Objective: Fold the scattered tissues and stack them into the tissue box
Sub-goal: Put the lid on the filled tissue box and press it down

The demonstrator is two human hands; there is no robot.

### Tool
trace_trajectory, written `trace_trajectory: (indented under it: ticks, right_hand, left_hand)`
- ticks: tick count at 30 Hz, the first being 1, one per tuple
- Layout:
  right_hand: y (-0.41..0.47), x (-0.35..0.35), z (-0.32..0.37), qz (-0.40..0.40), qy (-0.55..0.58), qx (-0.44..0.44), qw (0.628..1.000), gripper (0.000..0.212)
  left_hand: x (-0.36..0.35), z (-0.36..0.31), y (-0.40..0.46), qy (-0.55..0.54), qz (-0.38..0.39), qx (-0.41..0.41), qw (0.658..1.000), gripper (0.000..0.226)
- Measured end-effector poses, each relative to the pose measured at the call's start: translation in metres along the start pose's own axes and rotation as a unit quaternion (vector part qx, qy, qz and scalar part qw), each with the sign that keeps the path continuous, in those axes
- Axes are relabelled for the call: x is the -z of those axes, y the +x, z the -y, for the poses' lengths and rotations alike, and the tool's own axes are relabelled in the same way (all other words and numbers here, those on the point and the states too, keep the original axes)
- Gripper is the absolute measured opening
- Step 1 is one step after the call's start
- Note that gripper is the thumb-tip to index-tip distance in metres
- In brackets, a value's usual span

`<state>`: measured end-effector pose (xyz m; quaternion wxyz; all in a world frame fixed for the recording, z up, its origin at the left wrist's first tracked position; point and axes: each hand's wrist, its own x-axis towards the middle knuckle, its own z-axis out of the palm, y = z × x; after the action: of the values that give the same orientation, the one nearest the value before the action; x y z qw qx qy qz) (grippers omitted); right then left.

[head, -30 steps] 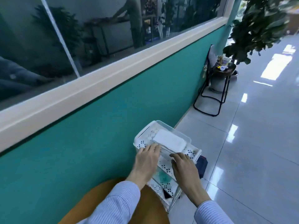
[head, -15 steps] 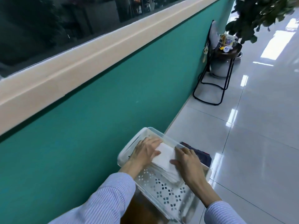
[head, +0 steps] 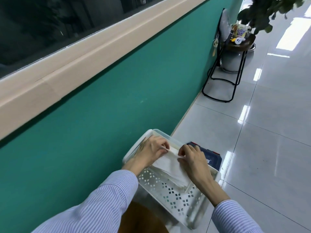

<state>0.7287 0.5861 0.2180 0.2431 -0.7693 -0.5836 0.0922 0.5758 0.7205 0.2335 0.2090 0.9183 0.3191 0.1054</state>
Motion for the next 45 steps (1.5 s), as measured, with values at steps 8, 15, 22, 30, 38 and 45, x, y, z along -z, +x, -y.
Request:
trace_trajectory:
  ticks: [8, 15, 22, 30, 38, 45]
  right_hand:
    - [-0.002, 0.012, -0.004, 0.055, 0.14, 0.013, 0.989, 0.033]
    - [-0.011, 0.02, -0.011, 0.099, 0.112, 0.021, 0.988, 0.024]
    - [-0.01, 0.032, 0.0, 0.007, 0.197, -0.013, 0.98, 0.019]
    - [-0.019, 0.05, 0.046, 0.011, 0.269, -0.018, 0.963, 0.036]
    - [-0.057, 0.05, 0.141, 0.02, 0.309, 0.065, 0.949, 0.031]
    - [-0.164, -0.014, 0.263, 0.16, 0.3, 0.153, 0.928, 0.035]
  left_hand:
    - [0.011, -0.003, -0.003, -0.206, 0.038, 0.077, 0.975, 0.007]
    - [0.008, -0.006, -0.022, -0.175, 0.045, 0.108, 0.978, 0.031]
    - [0.031, -0.024, -0.028, -0.222, -0.02, 0.106, 0.969, 0.018]
    - [0.062, -0.038, -0.079, -0.258, -0.1, 0.157, 0.948, 0.037]
    - [0.111, -0.033, -0.201, -0.238, -0.183, 0.188, 0.935, 0.044]
    - [0.116, -0.021, -0.417, -0.256, -0.267, 0.304, 0.878, 0.045]
